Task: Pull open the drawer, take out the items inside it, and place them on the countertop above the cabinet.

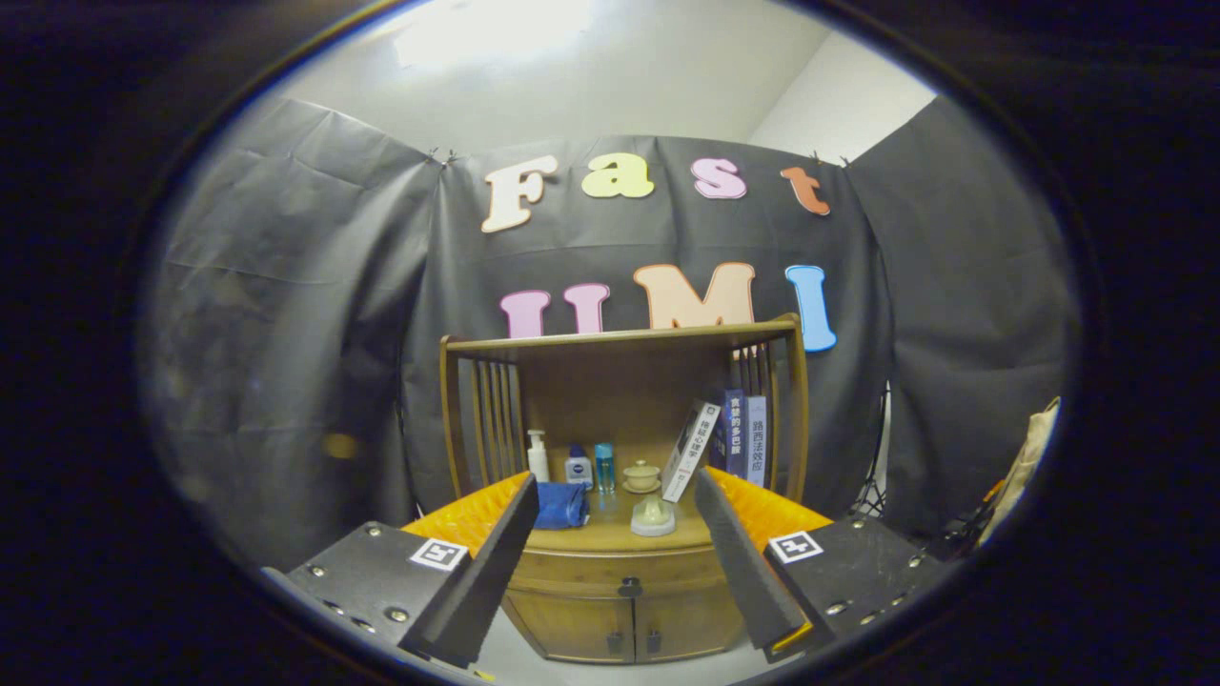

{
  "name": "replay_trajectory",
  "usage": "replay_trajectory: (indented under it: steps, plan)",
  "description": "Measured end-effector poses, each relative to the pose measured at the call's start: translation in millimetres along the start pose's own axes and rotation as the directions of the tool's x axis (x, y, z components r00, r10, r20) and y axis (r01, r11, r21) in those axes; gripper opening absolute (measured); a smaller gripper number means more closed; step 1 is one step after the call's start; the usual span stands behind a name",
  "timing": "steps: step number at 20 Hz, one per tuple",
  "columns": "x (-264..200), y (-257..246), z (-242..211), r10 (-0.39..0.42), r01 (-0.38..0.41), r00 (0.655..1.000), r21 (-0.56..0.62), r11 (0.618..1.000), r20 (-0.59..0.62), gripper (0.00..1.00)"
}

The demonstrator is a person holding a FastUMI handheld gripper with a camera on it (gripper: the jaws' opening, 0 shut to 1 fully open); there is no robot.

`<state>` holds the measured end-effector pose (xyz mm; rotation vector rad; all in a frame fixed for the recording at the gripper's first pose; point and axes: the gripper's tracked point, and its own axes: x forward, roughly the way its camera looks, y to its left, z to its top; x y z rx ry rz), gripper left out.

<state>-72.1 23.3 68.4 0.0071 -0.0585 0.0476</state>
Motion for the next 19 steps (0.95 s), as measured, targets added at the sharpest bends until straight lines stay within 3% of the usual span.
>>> replay_trajectory:
  steps: [10,19]
  plan:
    - [2.2,-2.6,-0.6,-0.004,0.004,1.000,0.037,0.999,0.000,0.99]
    - [4.0,-5.9,-2.5,-0.021,0.021,1.000,-0.027,0.999,0.005,0.99]
